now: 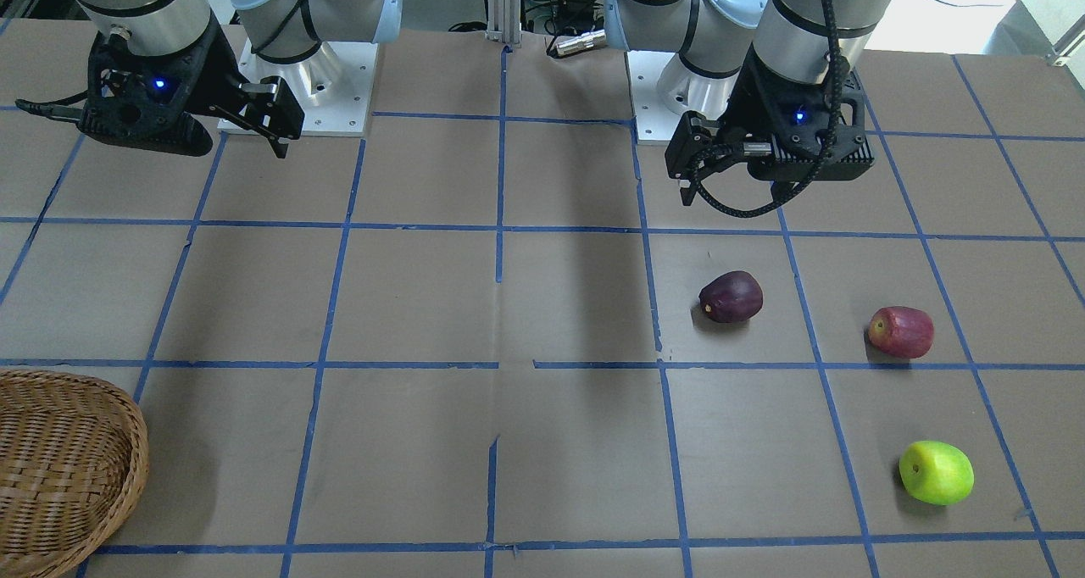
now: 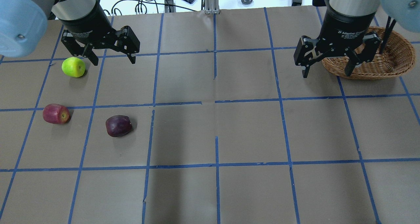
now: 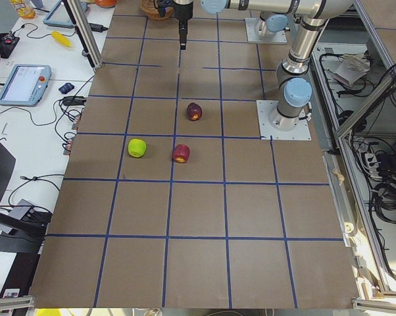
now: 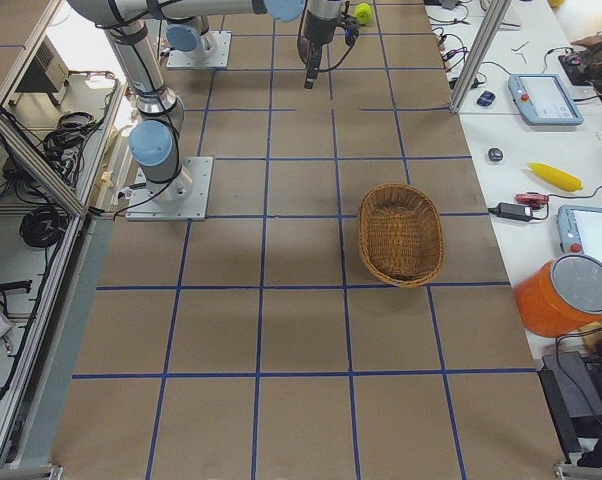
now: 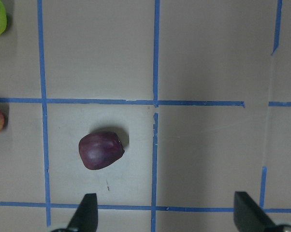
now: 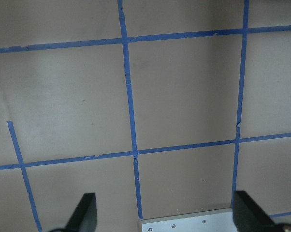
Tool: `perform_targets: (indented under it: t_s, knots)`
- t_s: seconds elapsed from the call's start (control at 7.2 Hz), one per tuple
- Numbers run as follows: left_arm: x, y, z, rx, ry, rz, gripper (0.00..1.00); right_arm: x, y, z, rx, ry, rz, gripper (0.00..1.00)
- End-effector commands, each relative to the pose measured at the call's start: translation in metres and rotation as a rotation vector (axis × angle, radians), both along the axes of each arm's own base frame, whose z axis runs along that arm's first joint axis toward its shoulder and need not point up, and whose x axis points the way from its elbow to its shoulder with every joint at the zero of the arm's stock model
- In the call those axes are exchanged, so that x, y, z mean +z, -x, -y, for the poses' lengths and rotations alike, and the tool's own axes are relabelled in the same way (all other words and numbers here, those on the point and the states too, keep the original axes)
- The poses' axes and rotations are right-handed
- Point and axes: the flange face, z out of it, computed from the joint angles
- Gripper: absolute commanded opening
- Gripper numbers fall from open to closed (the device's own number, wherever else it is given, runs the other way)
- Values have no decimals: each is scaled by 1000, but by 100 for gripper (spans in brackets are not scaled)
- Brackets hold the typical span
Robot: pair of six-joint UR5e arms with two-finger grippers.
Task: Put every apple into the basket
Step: 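Move the left gripper down toward the dark purple apple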
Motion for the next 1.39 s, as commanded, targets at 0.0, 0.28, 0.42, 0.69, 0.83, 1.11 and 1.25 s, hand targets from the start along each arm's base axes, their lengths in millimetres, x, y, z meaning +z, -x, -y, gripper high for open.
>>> perform_targets:
  t_s: [0.0,0.28,0.42,0.69,0.83,1.11,1.25]
  knots:
    - [-1,2,1,-3,-2,3,100,0,0,0,0,0,0,100]
    - [-9,-3,-2,-13,-18,8,100,0,0,0,0,1,0,100]
    - [-13,-13,0,-54,-27,7,100,-1,0,0,-2,-1,0,100]
    - [-89,-25,0,-50,-91,77,100,-3,3,-3,4,-7,-32,100]
    - [-133,-26,-3,-17,-24,82,100,-9,5,-4,8,-18,-47,100]
    - [-215,-59,-23,111,-78,78,100,-10,5,-7,8,-21,-47,100]
    - [-237,-96,-20,191,-63,76,100,-10,5,-7,8,-21,-47,100]
